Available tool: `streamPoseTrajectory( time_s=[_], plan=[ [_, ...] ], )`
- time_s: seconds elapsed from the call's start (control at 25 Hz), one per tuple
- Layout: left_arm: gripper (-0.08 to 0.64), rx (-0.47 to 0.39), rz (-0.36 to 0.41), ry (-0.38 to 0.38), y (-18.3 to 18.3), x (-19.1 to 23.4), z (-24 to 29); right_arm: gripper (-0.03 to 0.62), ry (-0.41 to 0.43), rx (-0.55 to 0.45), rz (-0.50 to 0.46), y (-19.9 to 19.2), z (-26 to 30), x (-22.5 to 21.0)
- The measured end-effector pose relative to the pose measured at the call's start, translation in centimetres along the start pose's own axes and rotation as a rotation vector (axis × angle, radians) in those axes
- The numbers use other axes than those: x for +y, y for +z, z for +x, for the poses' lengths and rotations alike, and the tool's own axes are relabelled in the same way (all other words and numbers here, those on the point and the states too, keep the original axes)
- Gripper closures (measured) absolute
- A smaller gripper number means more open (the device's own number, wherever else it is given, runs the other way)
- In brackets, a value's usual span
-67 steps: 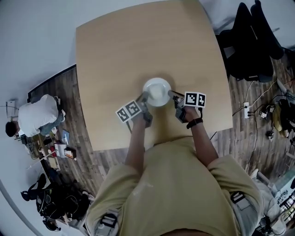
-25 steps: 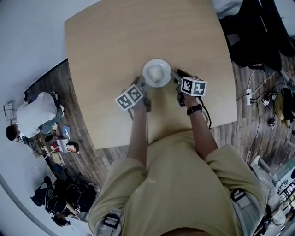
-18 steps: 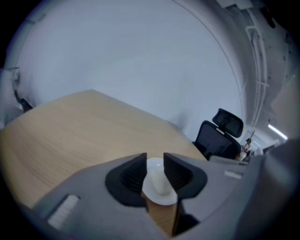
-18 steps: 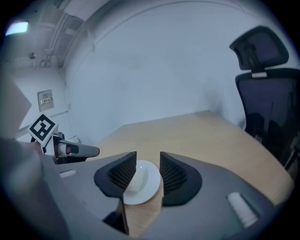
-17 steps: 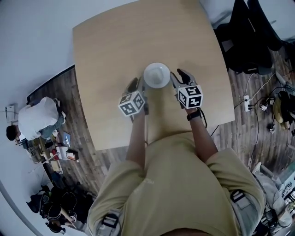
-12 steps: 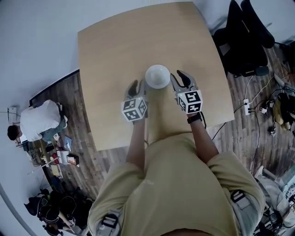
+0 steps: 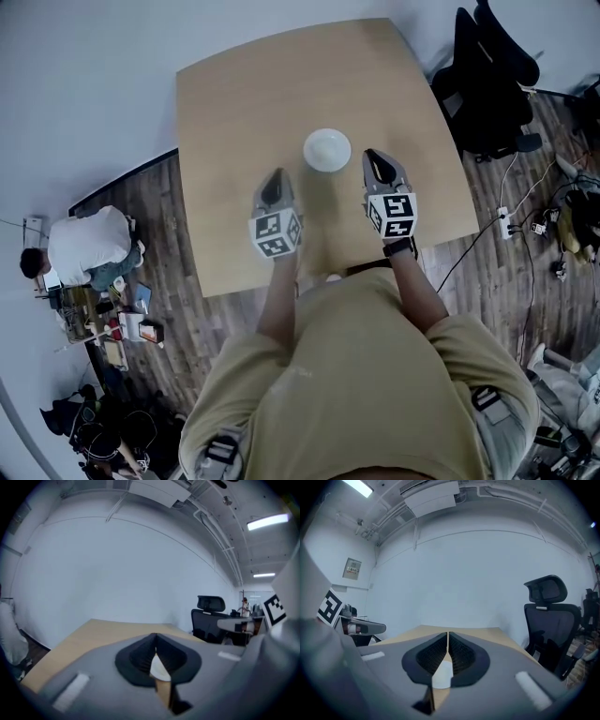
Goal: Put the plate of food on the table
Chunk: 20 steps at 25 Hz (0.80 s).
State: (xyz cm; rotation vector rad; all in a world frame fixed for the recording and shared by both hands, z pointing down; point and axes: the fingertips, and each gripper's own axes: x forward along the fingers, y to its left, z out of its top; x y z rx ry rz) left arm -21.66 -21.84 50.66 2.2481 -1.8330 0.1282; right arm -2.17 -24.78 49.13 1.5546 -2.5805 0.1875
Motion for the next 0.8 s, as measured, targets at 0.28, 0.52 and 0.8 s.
streamPoseTrajectory(
  time_s=[0.28, 0.52, 0.8],
  plan=[
    [0.557, 0.005, 0.089, -0.017, -0.2, -1.1, -3.3, 0.585, -0.019, -0.037, -0.031, 0.9, -2.8, 2.3],
    [0.557, -0.028, 0.019, -0.081, 0.0, -1.7, -4.6, 0.586, -0.016, -0.051, 0.077, 0.9, -3.3, 3.4],
    [0.557, -0.030, -0.004, -0.117, -0.4, -2.1, -5.1, 0.585, -0.019, -0.025, 0.101, 0.5, -3.3, 3.5]
  ],
)
